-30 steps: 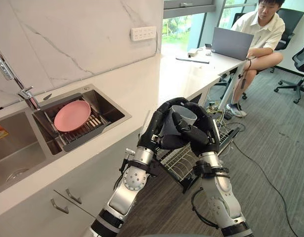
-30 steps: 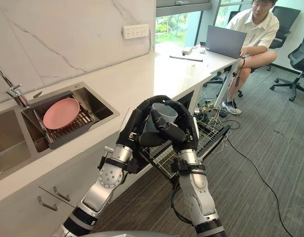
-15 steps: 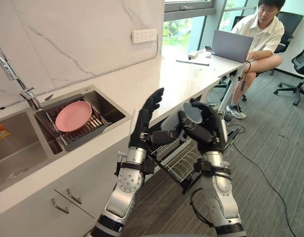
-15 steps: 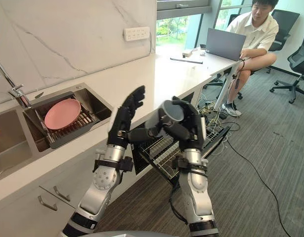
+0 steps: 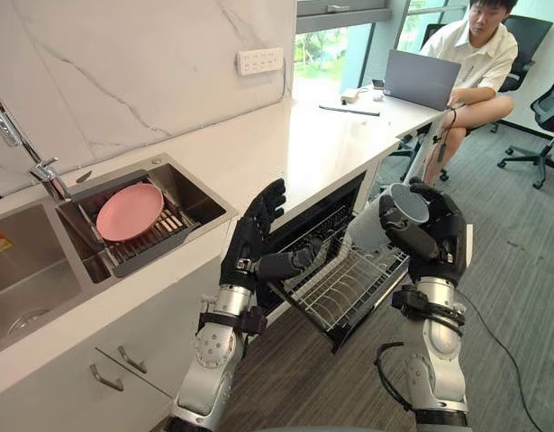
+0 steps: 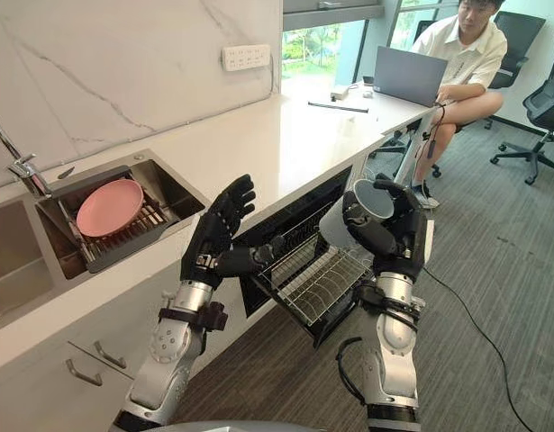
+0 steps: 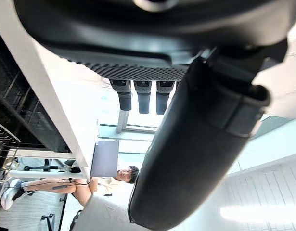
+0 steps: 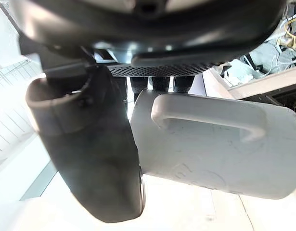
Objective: Walk over to the sink, pick up the cup, carry it to the dishwasher, place the cup inside the dishwasher, then close the dishwasher door
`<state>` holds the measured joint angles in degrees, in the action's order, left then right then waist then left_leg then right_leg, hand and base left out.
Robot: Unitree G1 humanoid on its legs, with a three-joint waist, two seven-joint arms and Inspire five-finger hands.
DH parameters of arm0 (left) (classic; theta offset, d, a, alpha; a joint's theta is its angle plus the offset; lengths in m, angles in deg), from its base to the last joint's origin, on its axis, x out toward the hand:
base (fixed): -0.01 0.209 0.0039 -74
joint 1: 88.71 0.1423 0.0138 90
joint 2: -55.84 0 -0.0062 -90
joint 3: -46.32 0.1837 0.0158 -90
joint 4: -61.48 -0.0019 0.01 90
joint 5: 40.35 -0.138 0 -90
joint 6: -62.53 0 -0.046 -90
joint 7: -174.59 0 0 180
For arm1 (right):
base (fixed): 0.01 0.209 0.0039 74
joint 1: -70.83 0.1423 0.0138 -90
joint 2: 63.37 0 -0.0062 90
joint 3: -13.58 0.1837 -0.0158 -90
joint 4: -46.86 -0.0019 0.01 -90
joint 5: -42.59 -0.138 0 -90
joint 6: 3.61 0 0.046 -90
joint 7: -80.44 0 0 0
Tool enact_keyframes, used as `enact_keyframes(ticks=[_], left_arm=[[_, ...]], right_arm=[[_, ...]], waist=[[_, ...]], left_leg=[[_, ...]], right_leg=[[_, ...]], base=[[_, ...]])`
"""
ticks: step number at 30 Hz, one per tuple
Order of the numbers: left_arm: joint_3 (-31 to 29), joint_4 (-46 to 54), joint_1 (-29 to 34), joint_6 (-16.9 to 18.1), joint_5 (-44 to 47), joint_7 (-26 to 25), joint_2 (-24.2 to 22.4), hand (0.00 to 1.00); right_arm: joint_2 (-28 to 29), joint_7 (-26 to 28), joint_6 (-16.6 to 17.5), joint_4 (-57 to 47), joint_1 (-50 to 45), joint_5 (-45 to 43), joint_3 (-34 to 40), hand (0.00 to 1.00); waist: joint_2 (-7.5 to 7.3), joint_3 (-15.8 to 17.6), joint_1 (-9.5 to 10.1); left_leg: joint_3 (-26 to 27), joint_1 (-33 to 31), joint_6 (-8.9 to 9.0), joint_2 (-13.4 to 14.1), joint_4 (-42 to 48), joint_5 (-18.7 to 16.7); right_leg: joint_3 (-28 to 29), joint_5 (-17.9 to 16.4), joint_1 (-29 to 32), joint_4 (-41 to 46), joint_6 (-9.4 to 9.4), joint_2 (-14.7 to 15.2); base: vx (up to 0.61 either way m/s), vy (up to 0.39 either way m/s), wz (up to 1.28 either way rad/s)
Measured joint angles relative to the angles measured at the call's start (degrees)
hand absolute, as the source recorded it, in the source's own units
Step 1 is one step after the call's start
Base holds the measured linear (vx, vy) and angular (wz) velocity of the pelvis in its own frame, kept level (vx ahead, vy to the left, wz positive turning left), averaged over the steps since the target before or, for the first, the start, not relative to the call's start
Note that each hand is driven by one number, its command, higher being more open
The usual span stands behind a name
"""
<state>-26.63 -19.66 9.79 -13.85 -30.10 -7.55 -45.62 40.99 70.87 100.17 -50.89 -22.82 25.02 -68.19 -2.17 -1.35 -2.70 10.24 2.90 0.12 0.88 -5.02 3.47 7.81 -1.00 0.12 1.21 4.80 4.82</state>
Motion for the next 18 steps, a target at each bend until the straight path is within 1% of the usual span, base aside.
enact_keyframes(ticks=[2,4,5,8,10,11,13,15,16,18], left_arm=[[-0.5,-0.9,3.8,-0.1,2.0,2.3,0.1,0.90],[-0.9,-2.4,5.6,-0.1,2.2,3.4,0.2,0.90],[-1.7,-5.2,6.8,-0.2,2.2,4.6,0.4,0.90],[-3.3,-12.3,8.8,-0.8,2.2,6.2,1.5,0.90],[-4.2,-16.0,9.5,-1.2,2.2,6.7,2.1,0.90],[-5.0,-19.1,10.3,-1.8,2.1,7.1,2.8,0.90],[-5.7,-22.5,10.9,-2.1,2.0,7.3,3.7,0.90],[-8.5,-28.4,10.1,-2.4,1.5,7.1,4.0,0.90],[-9.2,-29.7,9.7,-2.4,1.3,7.0,3.9,0.90],[-12.1,-34.3,7.7,-2.6,0.8,6.0,3.9,0.90]], right_arm=[[-0.3,0.7,0.0,0.0,-1.0,1.5,0.6,0.30],[-0.8,1.4,0.0,0.1,-1.9,2.1,0.7,0.30],[-0.8,2.2,-0.1,0.6,-2.6,2.8,1.0,0.30],[-2.0,3.4,-0.1,2.7,-3.3,4.4,1.0,0.30],[-3.4,3.5,-0.1,4.4,-3.3,4.8,1.0,0.30],[-4.7,3.6,-0.2,6.3,-3.2,5.7,1.0,0.30],[-5.4,3.7,-0.4,8.7,-2.6,6.5,0.9,0.30],[-6.5,3.3,-0.7,12.6,0.3,6.6,0.9,0.30],[-6.9,3.2,-0.8,13.3,1.1,6.7,0.9,0.30],[-8.6,2.5,-1.2,15.5,3.8,7.8,0.9,0.30]], waist=[[0.22,0.3,0.02],[0.41,0.6,0.10],[0.61,0.8,0.17],[0.71,1.5,0.21],[0.70,2.0,0.20],[0.66,2.7,0.45],[0.66,3.2,0.78],[0.60,6.0,0.83],[0.62,6.6,0.90],[0.80,9.7,1.66]], left_leg=[[0.0,-0.1,0.00,0.0,0.0,-0.1],[-0.2,-0.3,0.01,0.0,0.0,-0.1],[-0.3,-0.5,0.01,0.0,0.0,-0.1],[-1.0,-1.2,0.01,0.0,-0.1,-0.1],[-1.6,-2.2,0.04,0.1,0.0,-0.1],[-1.9,-2.8,-0.14,0.1,0.0,0.2],[-2.0,-3.6,-0.15,0.1,0.0,0.3],[-2.6,-5.4,-0.16,0.1,1.3,0.4],[-2.9,-6.2,-0.17,0.1,1.7,0.4],[-3.5,-8.8,-0.17,0.1,3.4,0.4]], right_leg=[[-0.1,0.0,0.0,-0.2,0.01,0.0],[-0.2,0.0,0.0,-0.2,0.01,0.0],[-0.4,0.0,0.0,-0.2,0.02,0.0],[-1.0,-0.1,0.3,-0.3,0.04,0.2],[-1.6,-0.1,0.9,-0.2,0.02,0.3],[-2.0,-0.1,1.4,-0.2,0.02,0.4],[-2.1,0.0,2.1,-0.1,0.01,0.4],[-2.9,0.0,3.1,0.4,-0.02,0.6],[-3.1,0.0,3.8,0.6,-0.02,0.6],[-3.8,0.1,5.6,1.6,-0.07,0.6]], base=[[0.00,0.000,0.00],[0.00,0.000,0.02],[0.00,0.000,0.06],[-0.01,-0.010,0.11],[-0.02,-0.020,0.19],[-0.01,-0.016,0.17],[-0.01,-0.013,0.11],[-0.03,-0.016,0.17],[-0.06,-0.017,0.22],[-0.06,-0.018,0.20]])
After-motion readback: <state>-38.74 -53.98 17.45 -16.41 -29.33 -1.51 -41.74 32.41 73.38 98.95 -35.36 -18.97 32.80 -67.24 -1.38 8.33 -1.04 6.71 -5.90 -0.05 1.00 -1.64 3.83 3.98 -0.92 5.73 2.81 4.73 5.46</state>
